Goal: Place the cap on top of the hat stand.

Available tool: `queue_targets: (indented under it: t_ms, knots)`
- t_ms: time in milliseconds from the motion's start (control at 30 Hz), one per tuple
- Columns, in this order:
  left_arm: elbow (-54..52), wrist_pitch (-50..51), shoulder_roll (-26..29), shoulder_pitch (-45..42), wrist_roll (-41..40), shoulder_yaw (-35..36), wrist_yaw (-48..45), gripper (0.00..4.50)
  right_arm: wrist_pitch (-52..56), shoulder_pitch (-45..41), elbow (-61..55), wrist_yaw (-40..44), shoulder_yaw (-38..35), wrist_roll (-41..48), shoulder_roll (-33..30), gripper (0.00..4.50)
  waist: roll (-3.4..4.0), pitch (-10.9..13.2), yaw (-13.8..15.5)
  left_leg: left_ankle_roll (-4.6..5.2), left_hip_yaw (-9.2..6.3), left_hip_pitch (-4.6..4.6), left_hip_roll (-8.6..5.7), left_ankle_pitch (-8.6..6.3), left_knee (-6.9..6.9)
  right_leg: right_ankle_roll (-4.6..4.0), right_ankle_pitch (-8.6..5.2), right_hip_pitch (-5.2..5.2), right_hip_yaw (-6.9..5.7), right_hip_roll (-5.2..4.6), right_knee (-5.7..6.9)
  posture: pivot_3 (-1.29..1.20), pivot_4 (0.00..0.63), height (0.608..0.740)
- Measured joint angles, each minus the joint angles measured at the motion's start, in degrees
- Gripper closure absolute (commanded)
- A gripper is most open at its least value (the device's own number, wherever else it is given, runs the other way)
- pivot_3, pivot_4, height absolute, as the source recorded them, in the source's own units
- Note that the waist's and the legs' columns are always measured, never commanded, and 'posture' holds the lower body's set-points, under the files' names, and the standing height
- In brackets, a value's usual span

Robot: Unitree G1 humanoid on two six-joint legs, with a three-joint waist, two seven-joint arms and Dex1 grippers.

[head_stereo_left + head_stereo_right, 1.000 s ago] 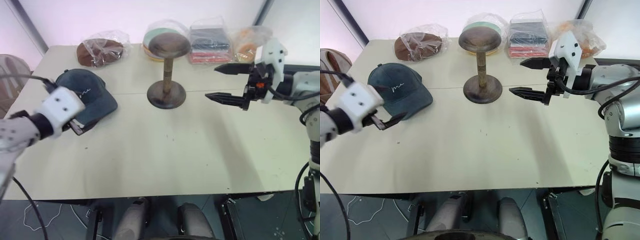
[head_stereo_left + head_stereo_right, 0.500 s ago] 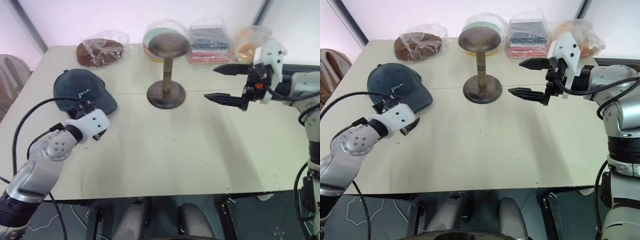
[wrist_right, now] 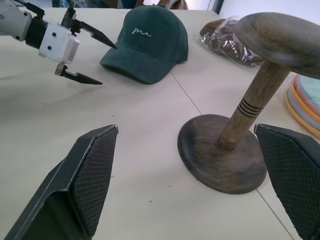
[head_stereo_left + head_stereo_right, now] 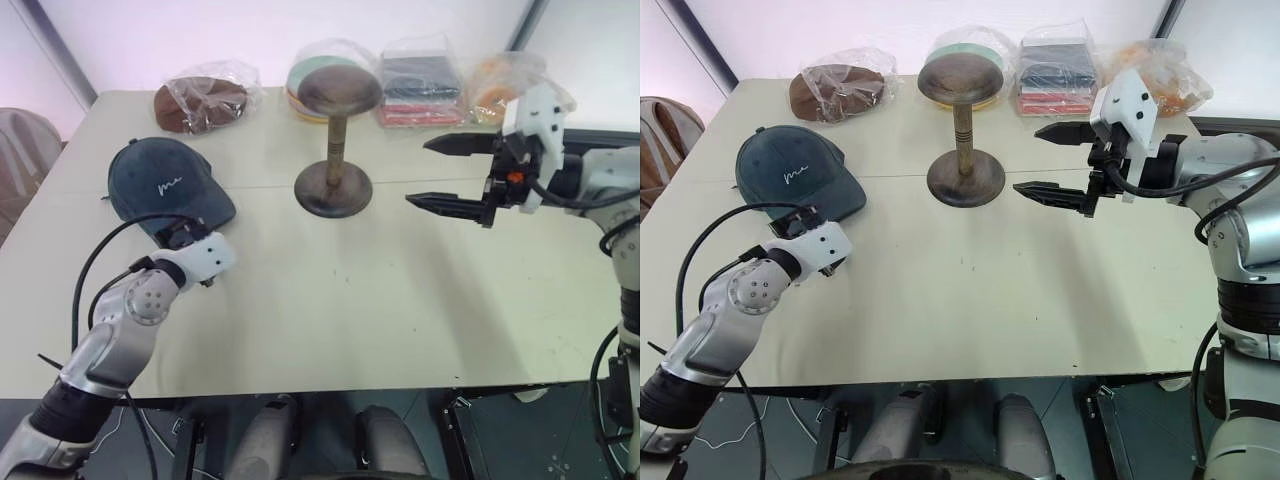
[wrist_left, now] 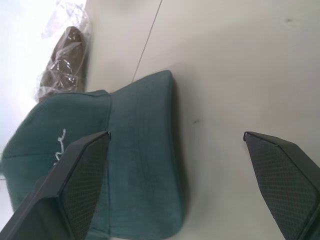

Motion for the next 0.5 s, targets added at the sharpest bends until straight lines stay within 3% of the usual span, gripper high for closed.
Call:
queue_targets:
  t_ms: [500]
  knots:
    - [7.6,-3.5,-3.0,0.3,11.2,-2.1,7.6,0.02,1.6,0.1,-1.2,-1.1,-0.4,1.0,-1.0,0.00,0.03,0.0,-0.1,0.00,0.00,0.03,0.00,0.00,-0.01,0.00,0.00,-0.01,0.00,0.02,0.05,0.00,0.150,0.740]
